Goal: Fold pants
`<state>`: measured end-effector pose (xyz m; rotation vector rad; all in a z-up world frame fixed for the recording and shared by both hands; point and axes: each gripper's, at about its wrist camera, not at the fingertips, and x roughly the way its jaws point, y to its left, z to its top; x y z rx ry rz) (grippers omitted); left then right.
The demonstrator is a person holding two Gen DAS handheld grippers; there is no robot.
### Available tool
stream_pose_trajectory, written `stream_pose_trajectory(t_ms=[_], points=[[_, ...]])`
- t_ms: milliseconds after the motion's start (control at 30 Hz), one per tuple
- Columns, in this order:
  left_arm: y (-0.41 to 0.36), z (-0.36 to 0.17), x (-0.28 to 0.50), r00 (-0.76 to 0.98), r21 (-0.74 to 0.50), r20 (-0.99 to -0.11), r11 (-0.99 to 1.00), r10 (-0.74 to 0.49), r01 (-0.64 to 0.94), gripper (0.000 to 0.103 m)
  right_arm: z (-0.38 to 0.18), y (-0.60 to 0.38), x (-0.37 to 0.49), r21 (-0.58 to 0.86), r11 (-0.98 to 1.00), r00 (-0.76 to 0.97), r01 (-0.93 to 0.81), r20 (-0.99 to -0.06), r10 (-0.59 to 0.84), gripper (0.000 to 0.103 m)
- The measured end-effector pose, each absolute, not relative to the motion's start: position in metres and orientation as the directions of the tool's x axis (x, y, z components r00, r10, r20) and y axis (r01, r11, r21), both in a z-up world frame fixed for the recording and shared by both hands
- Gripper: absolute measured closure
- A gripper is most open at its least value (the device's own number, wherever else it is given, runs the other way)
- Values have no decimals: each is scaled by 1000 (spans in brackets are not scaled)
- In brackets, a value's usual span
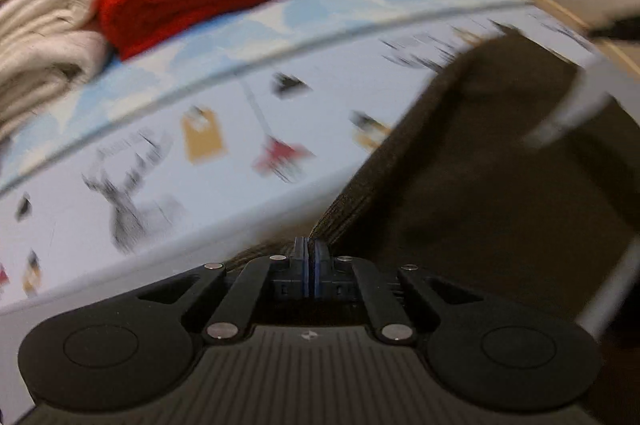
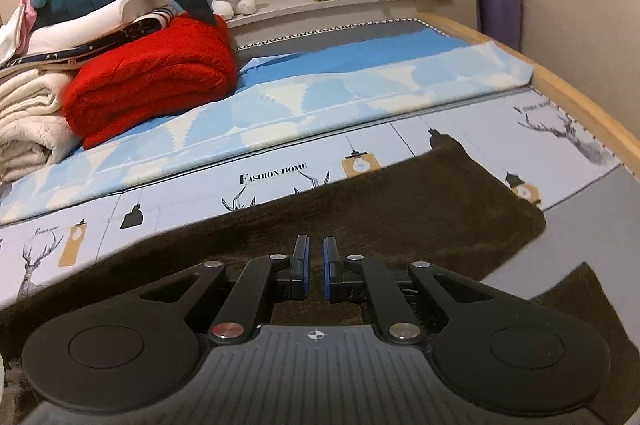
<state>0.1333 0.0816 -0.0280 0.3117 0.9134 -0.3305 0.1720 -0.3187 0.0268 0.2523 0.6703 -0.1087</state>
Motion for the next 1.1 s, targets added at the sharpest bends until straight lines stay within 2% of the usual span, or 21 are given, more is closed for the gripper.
stream_pose_trajectory(t_ms=[100,167,233,267,333,433,500,567,600,633,767,800,867,900,933,1000,1100], points=[[83,-47,99,495,59,-850,899,-182,433,100,26,-315,167,208,962,777,178,-630,-8,96],[99,-52,99,478,19,-863,934,-164,356,97,24,-314,165,217,959,772,182,-635,-3,96],[136,-48,109,488,-124,-852,979,-188,161,77,21,-316,164,224,956,765,190,-644,-2,96],[159,-49,112,490,-231,-842,972,-224,46,73,20,-318,164,231,953,763,195,-647,1,96],[192,-59,115,465,-351,-848,927,-255,-132,62,19,-321,164,246,948,761,203,-649,6,96],[214,-89,120,324,-332,-918,890,-229,-312,58,15,-328,165,259,940,759,223,-651,0,96],[223,-107,123,265,-351,-928,855,-263,-381,57,11,-335,166,289,927,753,239,-658,11,96],[228,-118,130,250,-367,-926,831,-283,-417,48,5,-341,170,330,910,748,253,-662,32,96],[228,-121,133,253,-371,-925,824,-284,-429,38,2,-344,173,351,901,747,256,-663,46,96],[229,-126,135,260,-373,-924,813,-281,-447,32,0,-347,176,375,891,746,256,-662,64,96],[239,-136,144,301,-386,-918,758,-258,-527,32,-14,-362,192,485,832,748,269,-649,137,94],[242,-137,146,309,-387,-917,748,-252,-539,34,-18,-364,195,511,812,745,283,-650,150,90],[242,-135,149,320,-368,-922,752,-218,-547,48,-29,-368,207,563,767,741,308,-647,178,83],[241,-131,150,326,-340,-928,770,-181,-540,66,-34,-368,214,573,757,738,315,-649,185,79],[240,-128,151,328,-315,-932,788,-152,-529,72,-39,-366,223,576,753,734,317,-652,190,78],[239,-125,151,340,-305,-931,799,-135,-518,76,-49,-360,241,571,759,726,312,-659,197,78],[238,-122,153,340,-293,-932,809,-123,-510,77,-64,-353,266,573,755,717,319,-666,203,78]])
